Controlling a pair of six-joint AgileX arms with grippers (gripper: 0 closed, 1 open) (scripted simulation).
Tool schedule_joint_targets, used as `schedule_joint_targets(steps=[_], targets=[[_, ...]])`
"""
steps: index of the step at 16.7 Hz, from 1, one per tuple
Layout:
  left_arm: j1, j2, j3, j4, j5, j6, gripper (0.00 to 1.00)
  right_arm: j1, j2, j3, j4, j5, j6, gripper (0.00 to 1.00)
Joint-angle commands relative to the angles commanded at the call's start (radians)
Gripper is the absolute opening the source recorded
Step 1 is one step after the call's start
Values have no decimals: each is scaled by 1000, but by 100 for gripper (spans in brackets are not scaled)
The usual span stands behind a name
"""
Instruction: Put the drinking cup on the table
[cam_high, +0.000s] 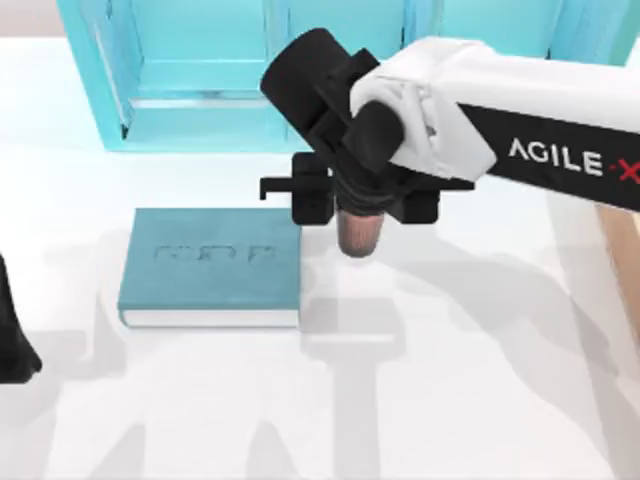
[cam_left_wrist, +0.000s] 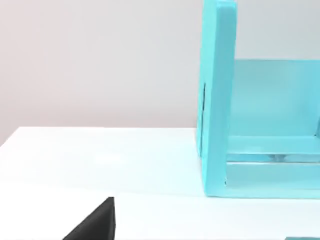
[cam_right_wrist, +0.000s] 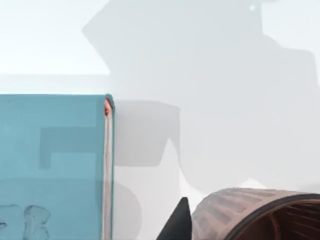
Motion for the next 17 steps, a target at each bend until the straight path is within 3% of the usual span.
schedule_joint_targets(steps=[5, 17], targets=[[0, 0, 0, 0, 0, 0, 100, -7, 16, -18, 19, -2, -7, 0], [0, 0, 0, 0, 0, 0, 100, -7, 16, -18, 19, -2, -7, 90]])
